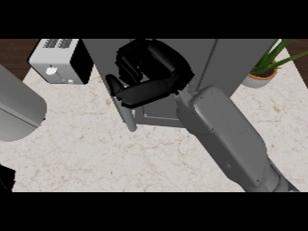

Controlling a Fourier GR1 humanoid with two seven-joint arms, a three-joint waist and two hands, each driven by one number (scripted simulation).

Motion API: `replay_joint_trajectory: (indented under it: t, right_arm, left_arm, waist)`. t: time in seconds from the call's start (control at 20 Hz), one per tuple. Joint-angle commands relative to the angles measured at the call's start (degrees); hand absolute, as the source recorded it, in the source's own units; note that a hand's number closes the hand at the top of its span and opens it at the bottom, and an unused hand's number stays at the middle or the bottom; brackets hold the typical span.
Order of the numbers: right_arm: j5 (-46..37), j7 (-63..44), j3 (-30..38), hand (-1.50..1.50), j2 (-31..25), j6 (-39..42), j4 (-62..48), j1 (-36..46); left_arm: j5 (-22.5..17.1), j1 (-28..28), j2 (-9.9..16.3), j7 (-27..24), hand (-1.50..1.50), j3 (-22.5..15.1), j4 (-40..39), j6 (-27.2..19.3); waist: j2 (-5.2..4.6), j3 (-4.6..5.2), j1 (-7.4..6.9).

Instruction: Pick up the wine, place it into the cabinet and close the cabinet

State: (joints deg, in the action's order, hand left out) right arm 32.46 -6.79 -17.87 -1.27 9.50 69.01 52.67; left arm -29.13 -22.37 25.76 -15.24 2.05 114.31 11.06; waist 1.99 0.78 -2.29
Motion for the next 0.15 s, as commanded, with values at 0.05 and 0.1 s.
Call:
replay_joint_trajectory:
  t: [0.05, 0.1]
  right_arm:
    - [-0.99, 0.98, 6.54, 1.50, -5.51, -1.17, -8.59, 1.18]
    - [-2.09, 1.98, 5.37, 1.50, -4.33, -1.12, -10.24, 1.01]
  left_arm:
    - [0.23, 0.65, -0.29, -1.37, 1.50, 0.19, -2.15, 1.56]
    - [0.74, 0.87, -1.01, 0.57, 1.50, -1.01, 0.45, -0.52]
  waist:
    - [-2.63, -0.69, 0.91]
    - [-2.73, -0.76, 0.47]
